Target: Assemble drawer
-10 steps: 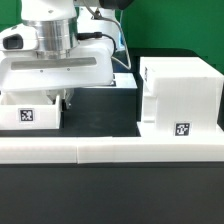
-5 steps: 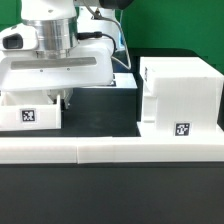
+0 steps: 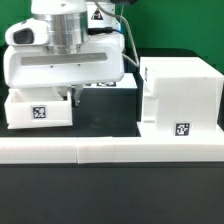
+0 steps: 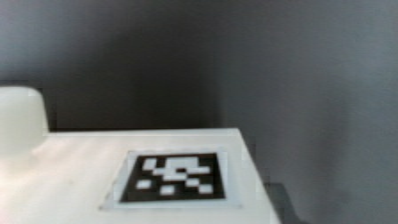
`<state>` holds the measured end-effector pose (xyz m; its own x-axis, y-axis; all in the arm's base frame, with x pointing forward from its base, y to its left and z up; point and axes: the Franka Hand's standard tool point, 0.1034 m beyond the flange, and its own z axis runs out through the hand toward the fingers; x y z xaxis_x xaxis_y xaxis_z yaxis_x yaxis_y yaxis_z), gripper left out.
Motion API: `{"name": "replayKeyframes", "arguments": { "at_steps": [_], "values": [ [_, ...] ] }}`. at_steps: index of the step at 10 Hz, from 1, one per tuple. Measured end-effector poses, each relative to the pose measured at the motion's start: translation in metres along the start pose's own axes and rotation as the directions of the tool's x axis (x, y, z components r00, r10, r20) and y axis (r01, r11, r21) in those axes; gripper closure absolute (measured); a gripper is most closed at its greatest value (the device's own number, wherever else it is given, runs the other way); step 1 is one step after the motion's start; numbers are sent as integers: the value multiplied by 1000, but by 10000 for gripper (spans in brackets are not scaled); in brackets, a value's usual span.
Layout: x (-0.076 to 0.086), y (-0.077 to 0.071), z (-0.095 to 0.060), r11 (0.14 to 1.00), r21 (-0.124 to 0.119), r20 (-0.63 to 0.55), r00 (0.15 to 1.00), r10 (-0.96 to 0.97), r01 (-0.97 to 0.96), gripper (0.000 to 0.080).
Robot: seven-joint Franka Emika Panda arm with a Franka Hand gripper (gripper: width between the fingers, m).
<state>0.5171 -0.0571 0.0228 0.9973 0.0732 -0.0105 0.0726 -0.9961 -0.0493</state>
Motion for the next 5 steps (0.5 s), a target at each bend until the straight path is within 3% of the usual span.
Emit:
{"name": "replayKeyframes", "arguments": {
  "at_steps": [2, 5],
  "values": [
    [13, -16, -9, 1000, 6, -4, 1000, -17, 17, 757],
    [9, -11, -4, 995, 2, 2, 995, -105, 105, 757]
  ]
}}
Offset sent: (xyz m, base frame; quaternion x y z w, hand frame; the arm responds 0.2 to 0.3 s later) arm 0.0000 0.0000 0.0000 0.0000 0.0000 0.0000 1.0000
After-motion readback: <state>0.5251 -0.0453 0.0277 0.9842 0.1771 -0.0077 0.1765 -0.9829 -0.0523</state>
